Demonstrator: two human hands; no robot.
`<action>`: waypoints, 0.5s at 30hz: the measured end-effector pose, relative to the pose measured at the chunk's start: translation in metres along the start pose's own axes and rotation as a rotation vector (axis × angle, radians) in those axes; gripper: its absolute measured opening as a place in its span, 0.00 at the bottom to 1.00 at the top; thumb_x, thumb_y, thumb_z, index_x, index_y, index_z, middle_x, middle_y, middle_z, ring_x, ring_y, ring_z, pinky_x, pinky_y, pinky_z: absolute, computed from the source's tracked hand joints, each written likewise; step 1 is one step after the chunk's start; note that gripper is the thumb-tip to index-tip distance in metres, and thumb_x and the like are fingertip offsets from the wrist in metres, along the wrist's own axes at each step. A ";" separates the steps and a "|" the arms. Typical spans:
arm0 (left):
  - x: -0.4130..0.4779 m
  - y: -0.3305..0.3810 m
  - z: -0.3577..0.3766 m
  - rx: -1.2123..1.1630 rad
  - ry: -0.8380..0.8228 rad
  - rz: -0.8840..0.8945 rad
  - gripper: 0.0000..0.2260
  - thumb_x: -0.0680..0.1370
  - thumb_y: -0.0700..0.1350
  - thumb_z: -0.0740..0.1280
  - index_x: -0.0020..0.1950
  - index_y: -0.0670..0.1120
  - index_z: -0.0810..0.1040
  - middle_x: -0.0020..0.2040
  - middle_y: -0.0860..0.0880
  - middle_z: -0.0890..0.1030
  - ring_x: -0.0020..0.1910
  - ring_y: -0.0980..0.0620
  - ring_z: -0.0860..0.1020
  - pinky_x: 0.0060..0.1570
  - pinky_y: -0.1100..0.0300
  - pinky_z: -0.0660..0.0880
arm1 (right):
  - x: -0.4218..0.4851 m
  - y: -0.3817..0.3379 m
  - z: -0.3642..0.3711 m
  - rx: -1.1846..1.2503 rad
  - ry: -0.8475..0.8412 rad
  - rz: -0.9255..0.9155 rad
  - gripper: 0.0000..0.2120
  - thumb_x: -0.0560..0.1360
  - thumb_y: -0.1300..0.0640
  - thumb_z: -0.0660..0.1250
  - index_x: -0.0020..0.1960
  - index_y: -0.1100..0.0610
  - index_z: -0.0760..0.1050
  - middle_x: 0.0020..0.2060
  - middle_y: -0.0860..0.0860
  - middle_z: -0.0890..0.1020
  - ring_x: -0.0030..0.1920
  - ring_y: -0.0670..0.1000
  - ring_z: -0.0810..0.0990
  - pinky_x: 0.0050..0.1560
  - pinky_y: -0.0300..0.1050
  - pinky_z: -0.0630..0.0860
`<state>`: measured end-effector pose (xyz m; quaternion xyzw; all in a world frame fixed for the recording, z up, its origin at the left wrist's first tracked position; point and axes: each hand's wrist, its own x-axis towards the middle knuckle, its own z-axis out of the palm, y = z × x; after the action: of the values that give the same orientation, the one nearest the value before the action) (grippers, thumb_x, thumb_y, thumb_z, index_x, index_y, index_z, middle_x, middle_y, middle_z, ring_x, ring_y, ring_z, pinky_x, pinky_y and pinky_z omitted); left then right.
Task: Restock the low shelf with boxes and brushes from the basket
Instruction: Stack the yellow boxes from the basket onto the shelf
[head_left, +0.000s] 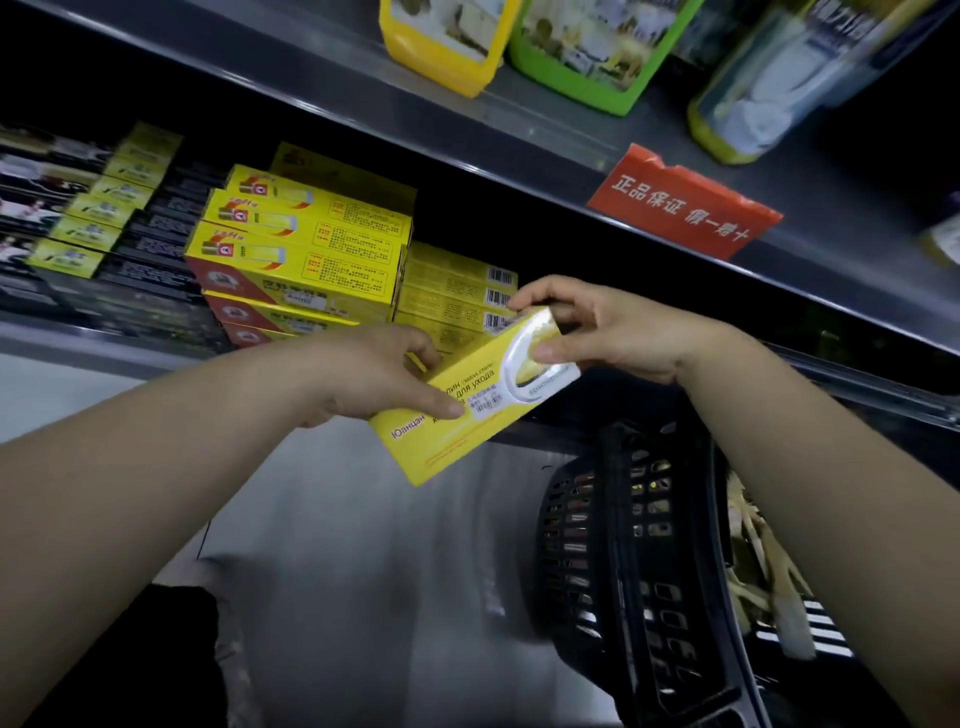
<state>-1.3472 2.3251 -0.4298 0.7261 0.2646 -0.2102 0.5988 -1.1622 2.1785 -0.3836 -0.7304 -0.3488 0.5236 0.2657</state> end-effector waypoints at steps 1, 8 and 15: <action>0.001 -0.001 0.001 0.017 0.021 0.016 0.20 0.66 0.48 0.77 0.55 0.48 0.75 0.53 0.46 0.81 0.50 0.45 0.80 0.54 0.49 0.77 | -0.003 -0.001 0.001 -0.108 0.001 0.006 0.21 0.72 0.63 0.70 0.62 0.49 0.71 0.56 0.52 0.79 0.52 0.48 0.79 0.54 0.40 0.76; 0.004 0.009 0.012 0.112 0.242 0.146 0.22 0.67 0.49 0.76 0.59 0.50 0.75 0.53 0.50 0.77 0.53 0.49 0.77 0.47 0.55 0.76 | 0.013 -0.012 0.025 -0.963 0.108 -0.115 0.28 0.70 0.38 0.67 0.67 0.46 0.70 0.57 0.41 0.74 0.59 0.41 0.70 0.64 0.38 0.61; 0.004 0.013 0.011 0.214 0.266 0.296 0.37 0.72 0.53 0.71 0.76 0.54 0.56 0.74 0.50 0.63 0.69 0.50 0.67 0.63 0.60 0.65 | 0.036 0.024 -0.036 -0.783 0.348 0.108 0.23 0.76 0.47 0.64 0.68 0.53 0.66 0.55 0.51 0.76 0.54 0.52 0.75 0.46 0.33 0.67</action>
<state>-1.3359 2.3126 -0.4244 0.8379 0.2076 -0.0494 0.5024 -1.1148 2.1911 -0.4107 -0.8708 -0.4323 0.2339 -0.0045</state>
